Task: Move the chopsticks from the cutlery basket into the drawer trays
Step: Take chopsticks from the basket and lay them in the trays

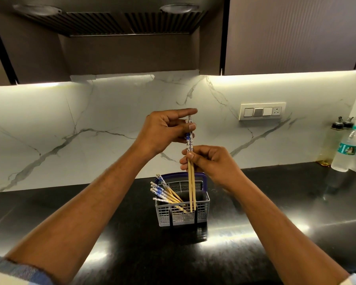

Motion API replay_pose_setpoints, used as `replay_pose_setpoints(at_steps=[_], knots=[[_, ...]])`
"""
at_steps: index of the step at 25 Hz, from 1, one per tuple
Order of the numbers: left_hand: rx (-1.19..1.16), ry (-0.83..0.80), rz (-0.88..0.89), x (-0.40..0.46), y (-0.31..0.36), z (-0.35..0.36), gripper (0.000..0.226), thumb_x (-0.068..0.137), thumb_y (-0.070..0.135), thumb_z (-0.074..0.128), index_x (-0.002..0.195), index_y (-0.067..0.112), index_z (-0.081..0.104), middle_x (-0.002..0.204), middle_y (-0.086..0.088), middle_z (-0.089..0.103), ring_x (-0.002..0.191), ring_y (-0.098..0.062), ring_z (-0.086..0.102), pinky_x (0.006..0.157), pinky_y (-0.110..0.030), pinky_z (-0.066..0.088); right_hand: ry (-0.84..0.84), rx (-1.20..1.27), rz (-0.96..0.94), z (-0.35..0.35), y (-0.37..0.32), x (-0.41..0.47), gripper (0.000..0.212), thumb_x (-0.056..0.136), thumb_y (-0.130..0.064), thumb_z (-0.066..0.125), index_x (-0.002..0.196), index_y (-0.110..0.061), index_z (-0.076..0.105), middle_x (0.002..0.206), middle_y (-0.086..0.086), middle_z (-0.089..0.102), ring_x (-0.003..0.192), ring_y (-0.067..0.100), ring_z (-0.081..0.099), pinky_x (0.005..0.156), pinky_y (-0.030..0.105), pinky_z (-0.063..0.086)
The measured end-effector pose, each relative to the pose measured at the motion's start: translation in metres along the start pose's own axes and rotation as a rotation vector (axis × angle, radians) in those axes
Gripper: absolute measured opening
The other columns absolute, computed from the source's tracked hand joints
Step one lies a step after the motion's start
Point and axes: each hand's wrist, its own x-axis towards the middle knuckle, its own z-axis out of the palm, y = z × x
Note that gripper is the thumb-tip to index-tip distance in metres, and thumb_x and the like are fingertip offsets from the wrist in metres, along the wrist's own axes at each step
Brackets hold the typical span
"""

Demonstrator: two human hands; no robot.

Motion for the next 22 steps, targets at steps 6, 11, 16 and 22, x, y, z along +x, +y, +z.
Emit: replay_pose_setpoints(at_steps=[6, 11, 16, 22], knots=[[0.022, 0.020, 0.016, -0.004, 0.003, 0.000, 0.026, 0.089, 0.007, 0.067, 0.115, 0.008, 0.071, 0.099, -0.009, 0.075, 0.084, -0.017, 0.076, 0.073, -0.025, 0.062, -0.024, 0.049, 0.033, 0.001, -0.001, -0.007, 0.019, 0.095, -0.009, 0.057, 0.110, -0.006, 0.068, 0.099, 0.014, 0.076, 0.090, 0.023, 0.075, 0.081, 0.025, 0.060], [-0.007, 0.019, -0.007, -0.014, -0.001, 0.005, 0.023, 0.089, 0.005, 0.067, 0.111, 0.008, 0.071, 0.096, -0.012, 0.075, 0.082, -0.020, 0.077, 0.073, -0.030, 0.063, -0.027, 0.041, 0.070, 0.000, 0.007, -0.015, 0.021, 0.095, -0.011, 0.058, 0.112, -0.003, 0.068, 0.098, 0.014, 0.076, 0.090, 0.023, 0.075, 0.081, 0.027, 0.060], [-0.185, 0.037, -0.196, -0.054, -0.028, 0.031, 0.017, 0.088, 0.006, 0.070, 0.103, 0.013, 0.072, 0.090, -0.008, 0.077, 0.081, -0.022, 0.077, 0.069, -0.029, 0.063, -0.033, -0.020, 0.168, -0.001, 0.039, -0.052, 0.019, 0.095, -0.011, 0.059, 0.108, -0.002, 0.069, 0.095, 0.014, 0.076, 0.089, 0.025, 0.075, 0.083, 0.032, 0.060], [-0.409, -0.090, -0.559, -0.157, -0.104, 0.097, 0.017, 0.088, 0.000, 0.067, 0.104, 0.004, 0.070, 0.089, -0.012, 0.075, 0.076, -0.022, 0.074, 0.069, -0.035, 0.063, 0.007, 0.058, 0.476, 0.025, 0.139, -0.155, 0.011, 0.093, -0.005, 0.059, 0.098, -0.003, 0.068, 0.086, 0.015, 0.074, 0.077, 0.021, 0.074, 0.077, 0.032, 0.062]])
